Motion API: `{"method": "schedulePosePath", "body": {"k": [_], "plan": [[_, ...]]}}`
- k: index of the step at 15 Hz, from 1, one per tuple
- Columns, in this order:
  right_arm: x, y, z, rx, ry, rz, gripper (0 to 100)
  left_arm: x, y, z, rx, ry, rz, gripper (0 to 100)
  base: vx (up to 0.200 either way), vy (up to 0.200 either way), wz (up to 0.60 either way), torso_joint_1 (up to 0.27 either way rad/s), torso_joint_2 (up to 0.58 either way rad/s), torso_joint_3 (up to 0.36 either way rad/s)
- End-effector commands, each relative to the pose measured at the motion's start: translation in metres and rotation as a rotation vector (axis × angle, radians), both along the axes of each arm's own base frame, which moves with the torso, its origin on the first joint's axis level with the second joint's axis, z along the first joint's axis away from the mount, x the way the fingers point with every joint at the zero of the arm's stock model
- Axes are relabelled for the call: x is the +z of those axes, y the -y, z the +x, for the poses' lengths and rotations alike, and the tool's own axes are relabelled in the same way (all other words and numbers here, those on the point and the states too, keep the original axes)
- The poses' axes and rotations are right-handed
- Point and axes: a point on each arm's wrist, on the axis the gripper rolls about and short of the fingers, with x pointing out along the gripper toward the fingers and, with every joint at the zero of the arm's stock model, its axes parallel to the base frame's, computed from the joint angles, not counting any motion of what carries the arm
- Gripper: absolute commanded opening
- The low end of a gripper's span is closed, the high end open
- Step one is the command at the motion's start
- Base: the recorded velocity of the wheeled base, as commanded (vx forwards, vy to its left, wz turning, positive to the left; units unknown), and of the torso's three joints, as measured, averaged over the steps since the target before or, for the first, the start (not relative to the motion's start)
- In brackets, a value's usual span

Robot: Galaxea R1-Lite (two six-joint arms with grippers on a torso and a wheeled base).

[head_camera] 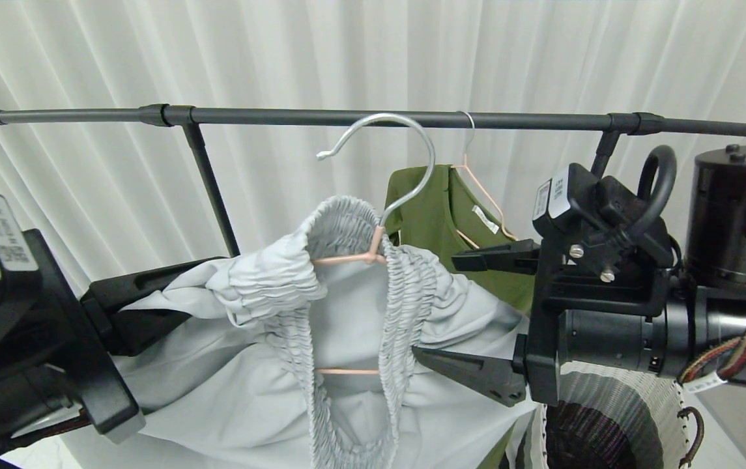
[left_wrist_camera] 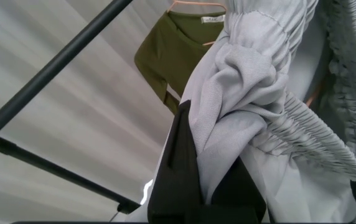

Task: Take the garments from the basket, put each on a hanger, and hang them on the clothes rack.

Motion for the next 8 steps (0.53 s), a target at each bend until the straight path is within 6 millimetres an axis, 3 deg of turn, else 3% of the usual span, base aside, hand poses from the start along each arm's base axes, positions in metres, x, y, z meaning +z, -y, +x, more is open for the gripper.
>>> {"method": "schedulePosePath", "body": {"k": [1, 8], "plan": [[-0.0031, -0.0016, 0.0011, 0.02, -0.026, -0.007, 100, 0.0022, 0.0013, 0.0009, -0.005, 0.003, -0.004, 0, 0.0, 0.0, 0.0, 0.0, 0.0, 0.0], [-0.0052, -0.0067, -0.0011, 0.064, -0.051, -0.018, 100, 0.0049, 0.0048, 0.0042, -0.016, 0.006, -0.001, 0, 0.0, 0.0, 0.0, 0.0, 0.0, 0.0]]}}
